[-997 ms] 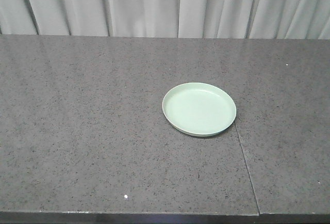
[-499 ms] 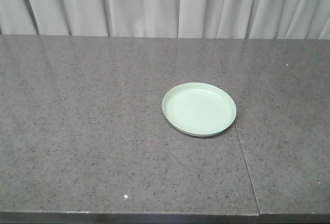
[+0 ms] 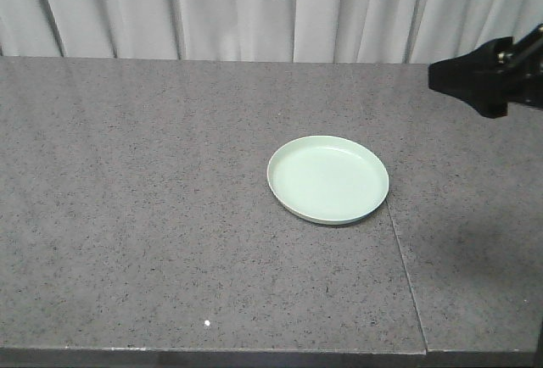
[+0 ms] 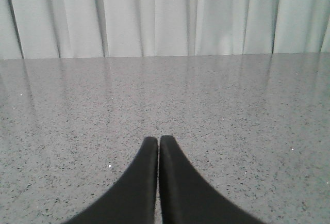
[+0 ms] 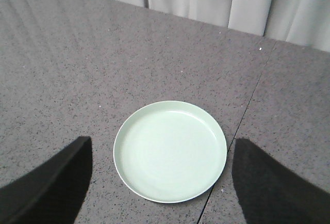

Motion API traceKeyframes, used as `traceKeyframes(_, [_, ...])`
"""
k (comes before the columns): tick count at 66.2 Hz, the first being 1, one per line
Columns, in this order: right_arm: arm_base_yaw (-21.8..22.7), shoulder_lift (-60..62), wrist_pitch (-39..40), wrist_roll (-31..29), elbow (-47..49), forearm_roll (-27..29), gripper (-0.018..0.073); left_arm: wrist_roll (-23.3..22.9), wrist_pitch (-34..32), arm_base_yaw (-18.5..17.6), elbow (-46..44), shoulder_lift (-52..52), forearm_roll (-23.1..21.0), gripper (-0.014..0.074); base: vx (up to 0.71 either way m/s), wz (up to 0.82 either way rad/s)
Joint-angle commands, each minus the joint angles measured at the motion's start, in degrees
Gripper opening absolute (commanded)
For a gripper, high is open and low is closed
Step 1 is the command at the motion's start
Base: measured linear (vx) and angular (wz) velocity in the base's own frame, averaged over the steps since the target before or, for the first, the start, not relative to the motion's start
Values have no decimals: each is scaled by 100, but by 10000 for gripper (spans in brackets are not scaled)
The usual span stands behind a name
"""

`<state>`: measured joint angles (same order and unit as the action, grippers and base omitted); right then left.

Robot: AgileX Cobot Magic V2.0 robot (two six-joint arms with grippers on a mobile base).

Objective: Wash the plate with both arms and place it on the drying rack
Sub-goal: 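Lower the right gripper onto the pale green plate's rim and grasp it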

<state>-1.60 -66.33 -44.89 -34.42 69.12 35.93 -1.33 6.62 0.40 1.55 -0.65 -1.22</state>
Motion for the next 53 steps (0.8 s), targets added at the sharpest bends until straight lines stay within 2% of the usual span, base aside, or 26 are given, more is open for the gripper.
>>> traceKeyframes(1, [-3,-454,37,-129,426,207,536,-53,-421,5,122,-90,-16,-6,0,0])
traceKeyframes(5, [-104,-836,11,-129,566,151,536,-53,-421,5,122,-90,-16,-6,0,0])
traceKeyframes(13, [-463,-1536,61,14,928,-318,536,-53,-421,5,122,-90,-16,-6,0,0])
traceKeyframes(23, [-601,-2290,68,1240,1442,-1513,536,-53,-421,5,122,-90,-16,-6,0,0])
traceKeyframes(29, [-601,-2734,-106,1682,1742,-2071,536,-53,-421,5,122,-90,-16,-6,0,0])
traceKeyframes(53, [-601,-4092,-550,1990,2568,-2301,536,-53,-421,5,122,-90,-16,-6,0,0])
